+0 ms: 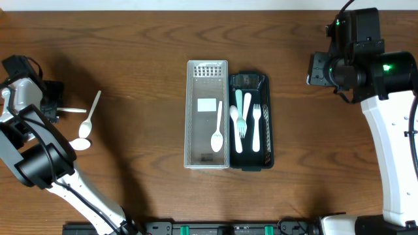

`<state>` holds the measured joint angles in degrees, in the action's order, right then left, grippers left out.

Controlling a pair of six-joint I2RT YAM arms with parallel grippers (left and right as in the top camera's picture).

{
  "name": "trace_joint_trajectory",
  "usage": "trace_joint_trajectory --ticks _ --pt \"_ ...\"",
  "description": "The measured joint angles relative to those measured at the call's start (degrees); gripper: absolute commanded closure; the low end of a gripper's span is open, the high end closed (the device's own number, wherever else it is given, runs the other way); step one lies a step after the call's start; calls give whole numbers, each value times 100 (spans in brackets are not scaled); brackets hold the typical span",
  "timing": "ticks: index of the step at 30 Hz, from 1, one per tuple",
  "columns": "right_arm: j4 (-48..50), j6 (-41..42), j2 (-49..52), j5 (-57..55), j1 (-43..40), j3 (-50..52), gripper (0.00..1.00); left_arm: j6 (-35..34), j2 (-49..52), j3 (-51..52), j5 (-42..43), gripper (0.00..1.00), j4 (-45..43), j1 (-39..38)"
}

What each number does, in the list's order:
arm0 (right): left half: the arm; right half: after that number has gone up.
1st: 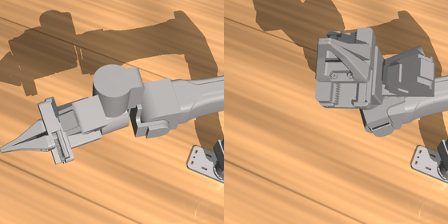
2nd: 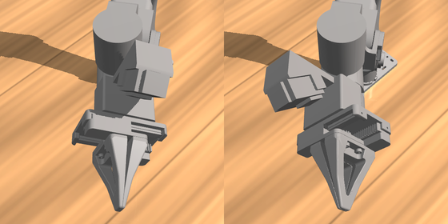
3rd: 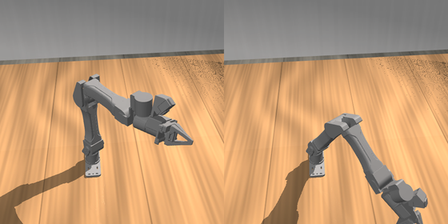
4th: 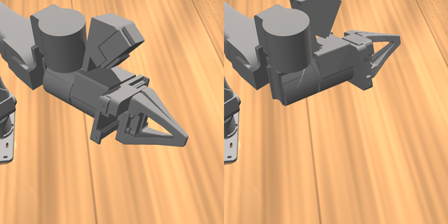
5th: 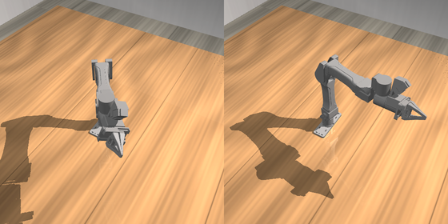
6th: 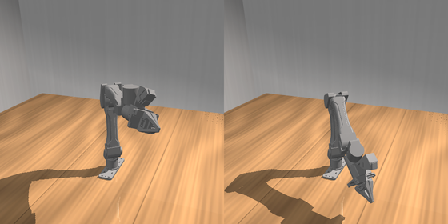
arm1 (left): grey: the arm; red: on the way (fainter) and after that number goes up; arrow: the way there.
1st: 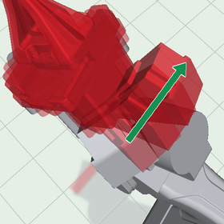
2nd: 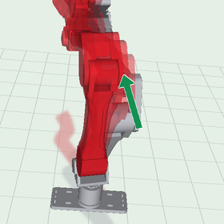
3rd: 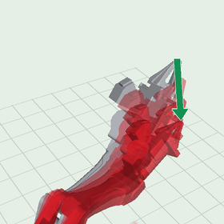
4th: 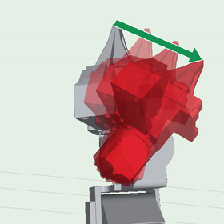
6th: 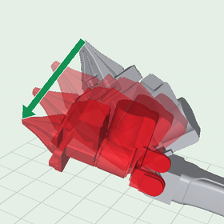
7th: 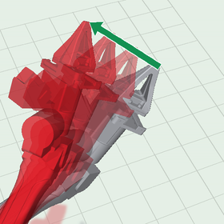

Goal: Pack container
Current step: 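Move left gripper back left and grasp another white spoon, then carry the spoon into the clear basket and release it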

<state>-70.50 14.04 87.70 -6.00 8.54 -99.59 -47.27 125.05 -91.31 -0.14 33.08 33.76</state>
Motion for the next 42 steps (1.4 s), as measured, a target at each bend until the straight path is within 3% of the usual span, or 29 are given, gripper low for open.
trace_joint_trajectory --ticks 4,8,16,18,22,24,33,42 --pt "0 0 0 0 0 0 46 68 0 0 0 29 50 0" --pt "0 2 0 0 0 0 46 66 2 0 4 46 245 0" --pt "0 57 0 2 0 0 46 79 13 0 -2 61 695 0" --pt "-2 59 0 2 0 0 46 57 15 0 -24 73 761 0" --pt "-20 59 0 2 0 0 46 79 15 0 -55 81 844 0" --pt "-39 59 0 2 0 0 46 66 15 0 -70 92 848 0" --pt "-107 59 0 2 0 0 46 140 15 0 -94 94 848 0" --pt "-107 59 0 2 0 0 46 702 -111 0 -256 94 1093 -31"
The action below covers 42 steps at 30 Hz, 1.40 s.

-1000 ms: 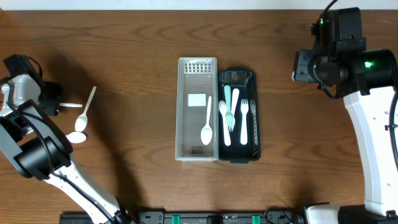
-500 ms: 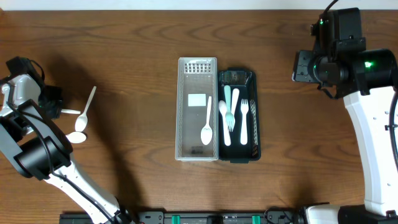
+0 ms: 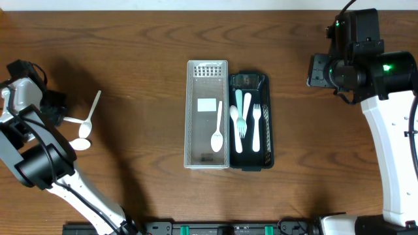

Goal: Pack container
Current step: 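Carry the spoon into the clear basket and release it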

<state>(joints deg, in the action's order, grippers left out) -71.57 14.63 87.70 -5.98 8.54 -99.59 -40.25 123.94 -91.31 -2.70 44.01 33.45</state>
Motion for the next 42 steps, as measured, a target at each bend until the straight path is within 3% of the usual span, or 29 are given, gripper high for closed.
trace_joint_trajectory --ticks 9,18,23,27,38,40,42 --pt "33 2 0 0 0 0 46 960 -1873 -7 -203 94 745 -1001" --pt "44 0 0 0 0 0 46 1447 -3338 -33 -221 95 1370 -3746" --pt "44 -2 0 0 0 0 46 1591 -3298 -33 -208 94 1375 -5340" --pt "44 -2 0 0 0 0 46 1626 -3034 -28 -197 94 1392 -6120" --pt "42 -42 0 0 0 0 46 1410 -1453 103 -103 93 1403 -6594" --pt "37 -63 0 0 0 0 46 1392 -1237 129 -87 83 1408 -6592" --pt "28 -70 0 0 0 0 46 1399 -1126 164 -68 62 1412 -6592"
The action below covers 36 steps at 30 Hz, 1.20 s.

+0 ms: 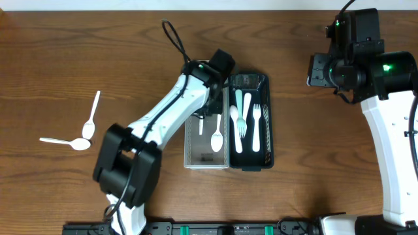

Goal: Pack container
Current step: 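Carry the spoon into the clear basket and release it, then return left gripper to the table and grasp a third white spoon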

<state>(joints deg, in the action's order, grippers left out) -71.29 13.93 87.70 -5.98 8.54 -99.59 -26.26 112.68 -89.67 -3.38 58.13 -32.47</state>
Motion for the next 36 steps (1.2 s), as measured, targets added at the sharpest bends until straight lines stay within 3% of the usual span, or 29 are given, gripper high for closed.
trace_joint_trajectory --ticks 9,12,17,20,25,30,36 --pt "-2 -15 0 0 0 0 43 391 -59 11 0 53 17 0" --pt "-2 -17 0 0 0 0 43 758 -345 -13 -20 38 96 0" --pt "-7 -17 0 2 0 0 43 1329 -1537 -90 -422 27 229 181" --pt "-26 -17 0 0 0 0 43 1563 -2297 -249 -765 25 356 726" --pt "-120 -17 0 0 0 0 44 1799 -2796 -348 -1086 20 487 2380" --pt "-168 -17 0 0 0 0 44 2249 -2444 -72 -905 19 101 3746" --pt "-177 -17 2 0 0 0 44 2680 -1379 129 -710 19 -223 4603"
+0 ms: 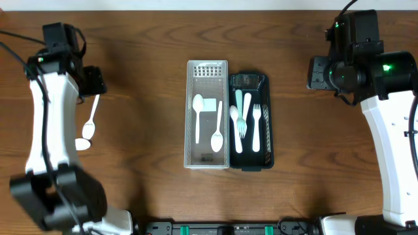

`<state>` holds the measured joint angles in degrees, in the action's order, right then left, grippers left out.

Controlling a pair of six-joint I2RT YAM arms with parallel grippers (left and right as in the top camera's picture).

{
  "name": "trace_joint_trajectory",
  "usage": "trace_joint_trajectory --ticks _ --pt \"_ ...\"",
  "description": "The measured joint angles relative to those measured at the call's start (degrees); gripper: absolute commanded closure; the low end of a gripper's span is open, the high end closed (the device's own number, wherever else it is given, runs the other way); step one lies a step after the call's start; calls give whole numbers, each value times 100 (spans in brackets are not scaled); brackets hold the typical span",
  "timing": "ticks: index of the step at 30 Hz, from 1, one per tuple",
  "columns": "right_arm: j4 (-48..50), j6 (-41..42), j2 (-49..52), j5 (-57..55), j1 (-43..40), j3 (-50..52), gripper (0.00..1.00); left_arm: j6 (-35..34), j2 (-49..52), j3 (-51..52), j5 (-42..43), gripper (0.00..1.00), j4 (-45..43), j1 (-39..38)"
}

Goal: Pack container
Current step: 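Return left gripper to the table and grasp a third white spoon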

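The clear tray (208,158) in the middle holds two white spoons, one on its left side (198,117) and one on its right (217,132). Against its right side stands the black tray (250,163) with spoons and forks (256,127). Two more white spoons lie on the table at the left. One (91,117) points its handle up at my left gripper (93,83), which hovers open just above it. The other (82,143) shows only its bowl beside the left arm. My right gripper (316,70) hangs at the far right, its fingers too dark to read.
The left arm (49,124) runs down the table's left side and covers part of the lower spoon. The right arm (392,130) occupies the right edge. Bare wood lies between the trays and both arms.
My left gripper was down in the clear tray with a spoon. That spoon now lies loose in the tray's left side, and the gripper is back at the left over a loose spoon. The right arm is unmoved.
My left gripper was at the far left with a white spoon at its tips, beside two loose spoons, at both first moments. Then it was in the clear tray with that spoon. Now the tray holds two spoons and the gripper is over the loose ones.
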<state>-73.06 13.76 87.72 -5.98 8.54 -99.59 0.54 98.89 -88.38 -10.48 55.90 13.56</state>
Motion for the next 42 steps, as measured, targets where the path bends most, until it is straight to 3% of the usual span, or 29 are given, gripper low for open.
trace_joint_trajectory --ticks 14,23,34,37,42 --pt "-2 0 0 0 0 0 44 1064 1878 66 651 19 -509 568" --pt "-48 2 0 0 0 0 45 1567 2197 66 1193 19 -656 892" --pt "-138 2 0 0 0 0 45 1672 2479 0 1405 20 -675 953" --pt "-138 2 0 0 0 0 45 1685 2490 -17 1419 27 -673 953" --pt "-140 2 0 0 0 0 45 1729 2509 -52 1423 52 -691 953"
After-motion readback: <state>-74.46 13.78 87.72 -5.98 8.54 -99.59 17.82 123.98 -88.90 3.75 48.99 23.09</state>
